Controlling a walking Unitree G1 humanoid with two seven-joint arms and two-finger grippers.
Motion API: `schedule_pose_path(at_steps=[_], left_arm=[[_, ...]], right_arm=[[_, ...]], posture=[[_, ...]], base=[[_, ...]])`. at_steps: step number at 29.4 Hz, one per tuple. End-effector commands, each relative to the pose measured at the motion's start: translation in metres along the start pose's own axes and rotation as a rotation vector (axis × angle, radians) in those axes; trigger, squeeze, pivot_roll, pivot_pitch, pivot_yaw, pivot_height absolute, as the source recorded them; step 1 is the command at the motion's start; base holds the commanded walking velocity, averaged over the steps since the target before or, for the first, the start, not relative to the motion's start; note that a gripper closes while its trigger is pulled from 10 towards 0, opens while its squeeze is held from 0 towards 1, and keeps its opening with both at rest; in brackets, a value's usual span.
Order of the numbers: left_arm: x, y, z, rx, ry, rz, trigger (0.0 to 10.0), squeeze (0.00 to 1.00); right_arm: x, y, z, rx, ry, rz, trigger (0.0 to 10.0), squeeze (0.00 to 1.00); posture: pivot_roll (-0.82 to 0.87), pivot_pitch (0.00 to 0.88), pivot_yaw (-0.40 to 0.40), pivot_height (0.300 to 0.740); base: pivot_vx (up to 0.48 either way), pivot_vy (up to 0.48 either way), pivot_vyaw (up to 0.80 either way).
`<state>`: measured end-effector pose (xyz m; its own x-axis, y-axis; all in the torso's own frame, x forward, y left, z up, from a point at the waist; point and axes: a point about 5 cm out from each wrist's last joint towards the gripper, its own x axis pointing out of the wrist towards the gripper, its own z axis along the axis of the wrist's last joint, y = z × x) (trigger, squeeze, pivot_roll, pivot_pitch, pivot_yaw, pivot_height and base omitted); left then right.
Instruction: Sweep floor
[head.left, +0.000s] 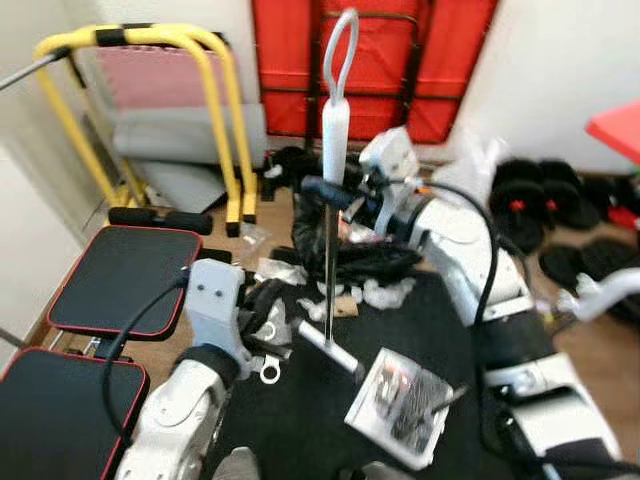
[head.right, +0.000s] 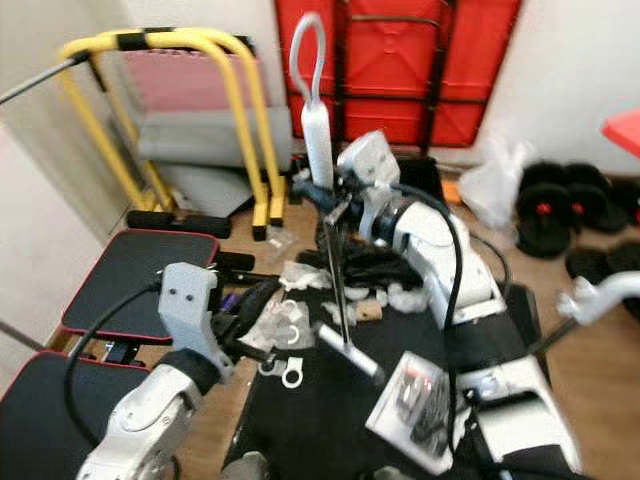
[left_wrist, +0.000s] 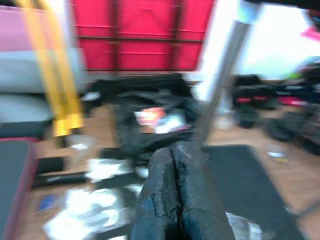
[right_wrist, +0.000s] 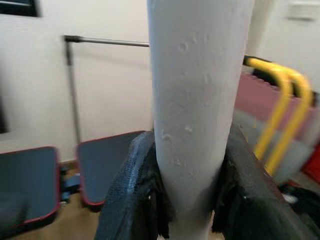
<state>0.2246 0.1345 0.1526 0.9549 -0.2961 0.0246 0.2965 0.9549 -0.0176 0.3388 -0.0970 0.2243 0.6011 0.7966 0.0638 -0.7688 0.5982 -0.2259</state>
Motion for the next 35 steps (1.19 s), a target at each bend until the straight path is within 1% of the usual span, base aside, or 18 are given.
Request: schedule_pose_path(at_steps=[1,2,6,7,8,9,10,13,21,27,32,34,35], left_arm=[[-0.001,0.003,-0.003,0.006,0.009,0.025,10.0,0.0],[-0.001,0.007,-0.003,0.02,0.007,0.045,10.0,0.0],[0.0,0.012,-0.004,0.031,0.006,0.071,10.0,0.0],[0.0,0.015,-0.005,0.033,0.006,0.085,10.0,0.0],[0.0,0.015,-0.005,0.033,0.006,0.085,10.0,0.0],[0.0,0.017,-0.006,0.035,0.005,0.1,10.0,0.0],[0.0,0.017,-0.006,0.035,0.005,0.1,10.0,0.0],[0.0,0.022,-0.007,0.04,0.006,0.13,10.0,0.0],[-0.001,0.025,-0.009,0.042,0.012,0.146,10.0,0.0],[-0.003,0.03,-0.011,0.057,0.019,0.167,10.0,0.0],[-0.003,0.031,-0.012,0.058,0.018,0.175,10.0,0.0],[-0.003,0.031,-0.013,0.057,0.019,0.179,10.0,0.0],[-0.003,0.032,-0.013,0.055,0.022,0.181,10.0,0.0]], right_arm=[[-0.001,0.004,0.005,-0.01,-0.017,0.036,10.0,0.0],[-0.004,0.007,0.0,-0.002,0.002,0.057,10.0,0.0],[-0.009,0.008,-0.008,0.011,0.029,0.056,10.0,0.0],[-0.013,0.005,-0.015,0.021,0.051,0.028,10.0,0.0],[-0.013,0.005,-0.015,0.021,0.051,0.028,10.0,0.0],[-0.017,0.002,-0.022,0.029,0.069,-0.003,10.0,0.0],[-0.017,0.002,-0.022,0.029,0.069,-0.003,10.0,0.0],[-0.026,-0.002,-0.033,0.042,0.099,-0.053,10.0,0.0],[-0.031,-0.002,-0.035,0.052,0.105,-0.05,10.0,0.0],[-0.032,0.002,-0.036,0.074,0.103,-0.02,10.0,0.0],[-0.033,0.003,-0.038,0.079,0.105,-0.03,10.0,0.0],[-0.033,0.002,-0.039,0.08,0.109,-0.044,10.0,0.0],[-0.033,0.001,-0.039,0.082,0.107,-0.072,10.0,0.0]], posture=[[-0.05,0.043,-0.052,0.74],[-0.05,0.042,-0.05,0.74],[-0.06,0.039,-0.047,0.74],[-0.06,0.037,-0.048,0.74],[-0.06,0.037,-0.048,0.74],[-0.06,0.036,-0.047,0.74],[-0.06,0.036,-0.047,0.74],[-0.06,0.034,-0.044,0.74],[-0.06,0.031,-0.04,0.74],[-0.05,0.027,-0.04,0.74],[-0.05,0.027,-0.041,0.74],[-0.06,0.027,-0.042,0.74],[-0.06,0.027,-0.042,0.74]], base=[[0.0,0.0,0.79],[0.0,0.0,0.79],[0.0,0.0,0.79],[0.0,0.0,0.79],[0.0,0.0,0.79],[0.0,0.0,0.79],[0.0,0.0,0.79],[0.0,0.0,0.79],[0.0,0.0,0.79],[0.0,0.0,0.79],[0.0,0.0,0.79],[0.0,0.0,0.79],[0.0,0.0,0.79]])
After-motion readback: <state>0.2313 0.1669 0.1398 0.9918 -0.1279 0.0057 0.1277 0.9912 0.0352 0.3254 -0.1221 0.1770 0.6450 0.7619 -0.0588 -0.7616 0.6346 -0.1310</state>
